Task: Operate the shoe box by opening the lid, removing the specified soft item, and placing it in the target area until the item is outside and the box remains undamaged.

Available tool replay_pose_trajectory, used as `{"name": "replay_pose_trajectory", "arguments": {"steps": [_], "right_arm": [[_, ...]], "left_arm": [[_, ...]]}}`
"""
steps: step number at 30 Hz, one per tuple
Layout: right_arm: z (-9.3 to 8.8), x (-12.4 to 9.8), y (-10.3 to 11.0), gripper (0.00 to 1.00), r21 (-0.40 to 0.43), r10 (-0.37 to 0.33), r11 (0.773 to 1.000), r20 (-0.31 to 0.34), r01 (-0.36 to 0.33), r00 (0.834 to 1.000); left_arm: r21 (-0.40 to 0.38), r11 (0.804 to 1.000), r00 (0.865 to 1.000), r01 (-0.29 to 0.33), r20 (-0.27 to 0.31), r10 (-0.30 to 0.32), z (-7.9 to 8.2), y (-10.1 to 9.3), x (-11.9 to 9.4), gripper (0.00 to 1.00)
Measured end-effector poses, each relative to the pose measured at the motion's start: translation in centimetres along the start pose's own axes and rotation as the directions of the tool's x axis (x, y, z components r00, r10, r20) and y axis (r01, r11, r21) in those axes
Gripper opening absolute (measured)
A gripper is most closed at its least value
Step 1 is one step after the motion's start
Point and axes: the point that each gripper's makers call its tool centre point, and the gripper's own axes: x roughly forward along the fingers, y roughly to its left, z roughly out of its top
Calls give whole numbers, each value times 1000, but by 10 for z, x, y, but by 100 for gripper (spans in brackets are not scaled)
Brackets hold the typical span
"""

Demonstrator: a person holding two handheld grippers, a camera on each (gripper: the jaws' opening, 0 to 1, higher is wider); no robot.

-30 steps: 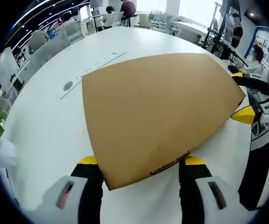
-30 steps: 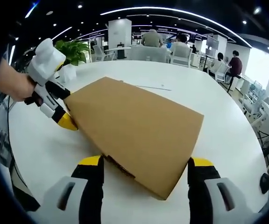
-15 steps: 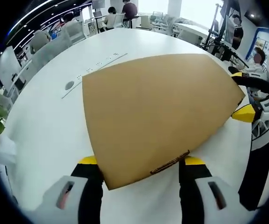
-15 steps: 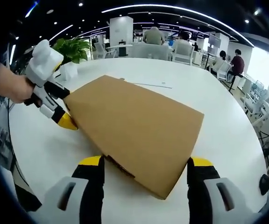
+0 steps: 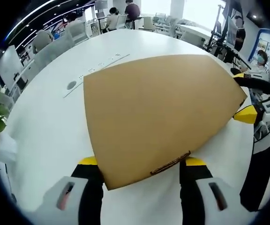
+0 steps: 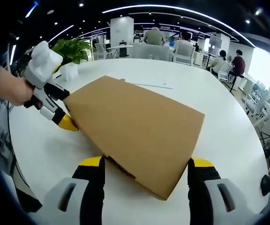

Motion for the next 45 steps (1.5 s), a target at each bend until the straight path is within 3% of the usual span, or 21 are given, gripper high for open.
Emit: {"name": "replay_pose_trajectory", "arguments": {"steps": [45], "right_arm": [[-4, -6, 4, 71, -30, 56, 998, -5, -56, 998]], "left_arm": [[-102, 994, 999, -26, 27, 29, -17, -15, -13, 64]]}}
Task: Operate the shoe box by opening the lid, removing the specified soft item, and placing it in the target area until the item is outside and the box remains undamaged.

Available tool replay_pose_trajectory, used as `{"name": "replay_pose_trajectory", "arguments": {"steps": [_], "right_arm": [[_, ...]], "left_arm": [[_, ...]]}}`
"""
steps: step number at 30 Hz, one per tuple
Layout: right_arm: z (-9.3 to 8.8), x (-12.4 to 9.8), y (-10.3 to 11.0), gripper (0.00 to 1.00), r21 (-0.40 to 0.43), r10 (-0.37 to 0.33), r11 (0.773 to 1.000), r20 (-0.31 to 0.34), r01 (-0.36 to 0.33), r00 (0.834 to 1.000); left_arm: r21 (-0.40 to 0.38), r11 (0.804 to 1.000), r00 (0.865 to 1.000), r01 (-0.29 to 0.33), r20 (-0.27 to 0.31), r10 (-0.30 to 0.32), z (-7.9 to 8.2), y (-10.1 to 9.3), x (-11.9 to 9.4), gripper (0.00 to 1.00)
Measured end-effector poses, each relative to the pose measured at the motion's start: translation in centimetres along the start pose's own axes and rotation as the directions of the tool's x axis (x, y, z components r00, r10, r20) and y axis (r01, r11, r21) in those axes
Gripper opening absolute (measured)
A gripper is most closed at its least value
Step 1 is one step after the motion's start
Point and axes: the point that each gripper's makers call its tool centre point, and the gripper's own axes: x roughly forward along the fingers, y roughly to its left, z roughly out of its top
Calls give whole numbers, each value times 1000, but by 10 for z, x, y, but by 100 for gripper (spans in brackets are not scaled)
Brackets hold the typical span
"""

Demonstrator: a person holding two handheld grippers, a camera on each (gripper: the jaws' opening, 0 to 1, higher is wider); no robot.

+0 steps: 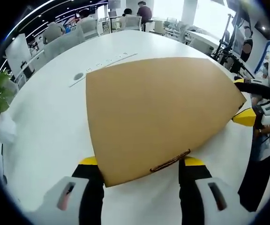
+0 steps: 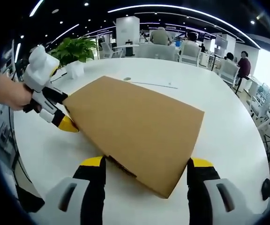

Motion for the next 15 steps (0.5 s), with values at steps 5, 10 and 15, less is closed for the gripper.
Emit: {"name": "replay_pose_trajectory", "arguments": {"steps": [5, 10, 15], "right_arm": [[0, 0, 1, 71, -5, 4, 1000, 2, -4, 1000], [0, 0, 1, 71, -10, 10, 1000, 1, -10, 1000], [0, 0, 1, 71, -19, 20, 1000, -15, -20, 1000]], "left_arm": [[-8, 1000, 1000, -6, 7, 6, -1, 3, 4, 64], [-16, 1000, 1000, -11, 13, 11, -3, 1, 1, 64], [-20, 1000, 1000, -10, 27, 11, -5, 4, 4, 64]]}}
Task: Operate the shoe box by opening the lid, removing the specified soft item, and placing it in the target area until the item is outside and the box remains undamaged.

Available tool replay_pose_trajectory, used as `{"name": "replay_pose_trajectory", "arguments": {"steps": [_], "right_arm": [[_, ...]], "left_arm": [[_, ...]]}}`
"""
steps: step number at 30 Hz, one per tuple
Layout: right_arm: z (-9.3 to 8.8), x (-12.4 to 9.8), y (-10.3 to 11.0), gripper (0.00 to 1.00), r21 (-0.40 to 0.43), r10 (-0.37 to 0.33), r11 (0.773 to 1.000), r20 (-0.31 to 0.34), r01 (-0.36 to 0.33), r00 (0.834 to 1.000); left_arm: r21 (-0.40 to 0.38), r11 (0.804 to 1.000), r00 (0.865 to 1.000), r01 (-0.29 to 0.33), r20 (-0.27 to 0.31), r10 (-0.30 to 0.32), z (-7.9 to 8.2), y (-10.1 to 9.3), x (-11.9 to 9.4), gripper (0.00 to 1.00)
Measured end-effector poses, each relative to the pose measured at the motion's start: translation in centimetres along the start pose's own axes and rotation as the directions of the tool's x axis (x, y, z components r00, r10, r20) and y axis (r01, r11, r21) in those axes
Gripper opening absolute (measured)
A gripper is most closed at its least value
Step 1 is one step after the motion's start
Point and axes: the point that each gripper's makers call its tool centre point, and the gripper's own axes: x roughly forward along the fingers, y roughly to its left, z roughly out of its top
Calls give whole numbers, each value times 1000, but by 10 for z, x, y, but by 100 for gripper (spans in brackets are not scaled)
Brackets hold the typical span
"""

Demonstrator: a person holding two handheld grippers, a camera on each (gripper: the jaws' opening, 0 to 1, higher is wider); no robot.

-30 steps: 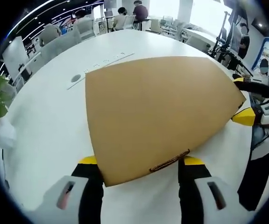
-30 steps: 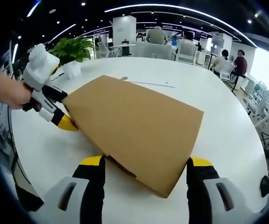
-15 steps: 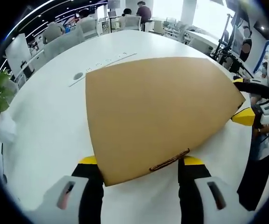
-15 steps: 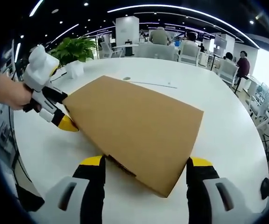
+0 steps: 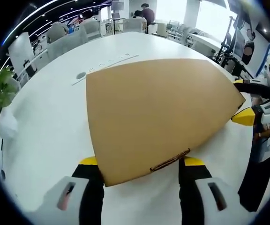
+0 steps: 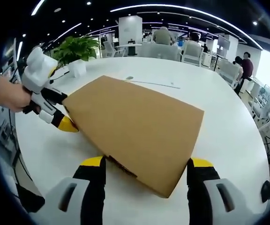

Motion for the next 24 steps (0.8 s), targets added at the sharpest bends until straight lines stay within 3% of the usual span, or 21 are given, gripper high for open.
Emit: {"name": "replay_pose_trajectory", "arguments": {"steps": [24], "right_arm": [[-2, 1, 1, 71, -21, 22, 1000, 3, -22, 1000]], "left_arm": [[-12, 1000, 999, -8, 37, 8, -5, -9, -4, 64]]}}
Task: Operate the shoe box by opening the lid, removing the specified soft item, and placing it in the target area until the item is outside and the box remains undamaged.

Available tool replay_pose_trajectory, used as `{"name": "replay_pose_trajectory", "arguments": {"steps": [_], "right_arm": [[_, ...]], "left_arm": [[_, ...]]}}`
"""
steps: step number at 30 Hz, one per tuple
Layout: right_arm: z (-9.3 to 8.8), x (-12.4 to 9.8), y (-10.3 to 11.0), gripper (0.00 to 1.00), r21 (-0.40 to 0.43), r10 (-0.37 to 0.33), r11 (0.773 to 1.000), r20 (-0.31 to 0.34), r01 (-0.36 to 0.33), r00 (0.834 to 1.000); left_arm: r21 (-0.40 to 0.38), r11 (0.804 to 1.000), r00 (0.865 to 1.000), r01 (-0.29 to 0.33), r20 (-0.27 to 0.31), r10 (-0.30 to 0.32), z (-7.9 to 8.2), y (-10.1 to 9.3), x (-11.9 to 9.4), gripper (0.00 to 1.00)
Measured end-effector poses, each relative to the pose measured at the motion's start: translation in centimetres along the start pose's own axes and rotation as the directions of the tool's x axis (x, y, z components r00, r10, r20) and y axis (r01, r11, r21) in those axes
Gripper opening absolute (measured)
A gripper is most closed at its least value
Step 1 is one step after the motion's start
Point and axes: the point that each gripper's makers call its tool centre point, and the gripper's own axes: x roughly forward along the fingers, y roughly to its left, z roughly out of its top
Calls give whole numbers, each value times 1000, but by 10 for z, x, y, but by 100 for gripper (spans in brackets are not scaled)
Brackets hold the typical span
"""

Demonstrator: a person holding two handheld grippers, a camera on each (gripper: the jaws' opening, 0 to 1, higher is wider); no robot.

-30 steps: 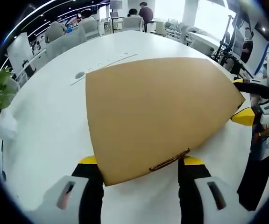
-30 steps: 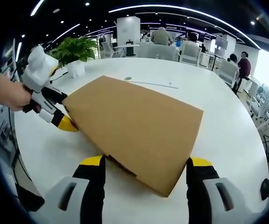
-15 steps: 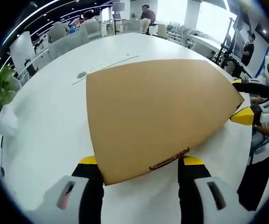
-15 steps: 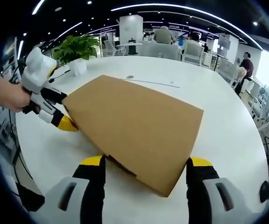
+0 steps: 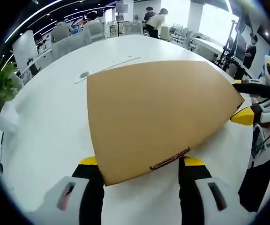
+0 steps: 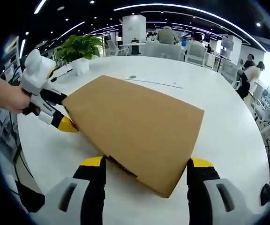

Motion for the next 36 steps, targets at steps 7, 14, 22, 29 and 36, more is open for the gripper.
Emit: {"name": "replay_pose_trajectory", "arguments": {"steps": [7, 14, 22, 29, 36], "right_arm": [[-1, -1, 1, 71, -6, 4, 1000, 1, -4, 1000], [-1, -1, 2, 71, -11, 7, 1000, -12, -7, 1000], [-2, 1, 2, 71, -25, 24, 999, -3, -24, 1000], [-3, 1, 1, 70, -40, 45, 998, -15, -46, 999], [-3, 0, 2, 70, -59, 60, 996, -18, -61, 998]], "left_arm": [[-3, 1000, 1000, -6, -3, 6, 1, -2, -2, 64], [0, 1000, 1000, -8, 7, 8, -1, 0, -1, 64], [-16, 1000, 1000, -18, 2, 18, -6, -2, -3, 64], [-30, 999, 1000, -27, 11, 28, -12, -7, -7, 64], [-50, 998, 999, -40, 26, 42, -16, -9, -10, 64]]}}
